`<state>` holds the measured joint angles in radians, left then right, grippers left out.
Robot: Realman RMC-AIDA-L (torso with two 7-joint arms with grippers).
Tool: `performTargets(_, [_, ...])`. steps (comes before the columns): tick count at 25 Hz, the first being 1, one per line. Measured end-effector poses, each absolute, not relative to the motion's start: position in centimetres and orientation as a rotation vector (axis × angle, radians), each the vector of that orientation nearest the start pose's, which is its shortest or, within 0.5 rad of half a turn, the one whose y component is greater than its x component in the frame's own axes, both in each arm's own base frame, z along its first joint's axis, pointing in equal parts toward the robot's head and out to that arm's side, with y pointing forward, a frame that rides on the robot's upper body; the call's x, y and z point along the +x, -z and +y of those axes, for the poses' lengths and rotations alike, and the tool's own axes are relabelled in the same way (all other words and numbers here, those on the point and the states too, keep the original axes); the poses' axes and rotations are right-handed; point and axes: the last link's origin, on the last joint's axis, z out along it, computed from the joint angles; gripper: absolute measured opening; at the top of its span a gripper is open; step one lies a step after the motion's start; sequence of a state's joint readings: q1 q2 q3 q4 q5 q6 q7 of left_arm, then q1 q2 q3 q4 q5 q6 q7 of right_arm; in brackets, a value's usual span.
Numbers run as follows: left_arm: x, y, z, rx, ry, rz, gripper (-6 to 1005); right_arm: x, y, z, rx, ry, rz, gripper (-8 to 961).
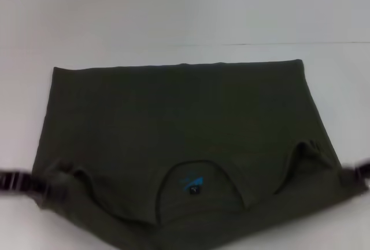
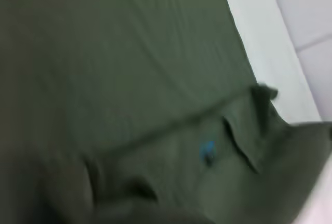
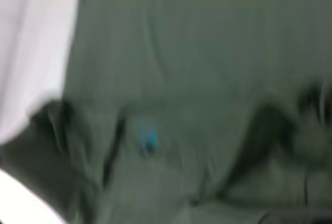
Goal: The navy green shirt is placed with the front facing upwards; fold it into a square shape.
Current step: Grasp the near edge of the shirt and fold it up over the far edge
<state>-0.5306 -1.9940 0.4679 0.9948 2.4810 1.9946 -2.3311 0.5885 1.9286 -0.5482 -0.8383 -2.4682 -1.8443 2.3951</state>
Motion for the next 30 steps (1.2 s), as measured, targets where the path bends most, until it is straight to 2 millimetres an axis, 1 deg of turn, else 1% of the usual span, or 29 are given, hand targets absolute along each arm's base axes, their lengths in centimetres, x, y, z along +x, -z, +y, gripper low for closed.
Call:
performTargets(5, [-28.5, -9.3, 33.3, -2.327, 0.297, -1.828, 24, 28.3, -9.2, 35.2, -2.290, -0.440, 1.830, 65])
performTargets(7, [-28.2, -9.4, 34.4, -2.291, 0.321, -1.814, 25, 28.3, -9.3, 36.0, -2.242, -0.519, 1.807, 65])
performTargets(10, [-27.8, -9.5, 35.8, -2.238, 0.355, -1.791, 25, 28.9, -9.3, 36.9, -2.142, -0.611, 1.796, 65])
performTargets(14, [-28.0, -9.5, 37.7, -2.141, 0.387, -1.772, 25, 29.9, -9.2, 37.9, -2.025, -0.671, 1.779, 65])
performTargets(19, [-28.0, -8.9, 39.1, -2.057, 0.458, -1.733, 26, 31.1, -8.2, 39.3, -1.877, -0.687, 1.740, 64])
performTargets(21, [-27.9, -8.7, 39.5, -2.040, 0.476, -1.725, 26, 31.2, -7.9, 39.8, -1.842, -0.695, 1.721, 64])
performTargets(26, [-27.8, -8.4, 40.6, -1.990, 0.503, -1.697, 26, 30.5, -7.1, 41.3, -1.827, -0.700, 1.645, 64])
performTargets(30, [-27.9, -8.0, 41.1, -1.965, 0.498, -1.692, 25, 29.4, -6.6, 42.7, -1.826, -0.677, 1.581, 64])
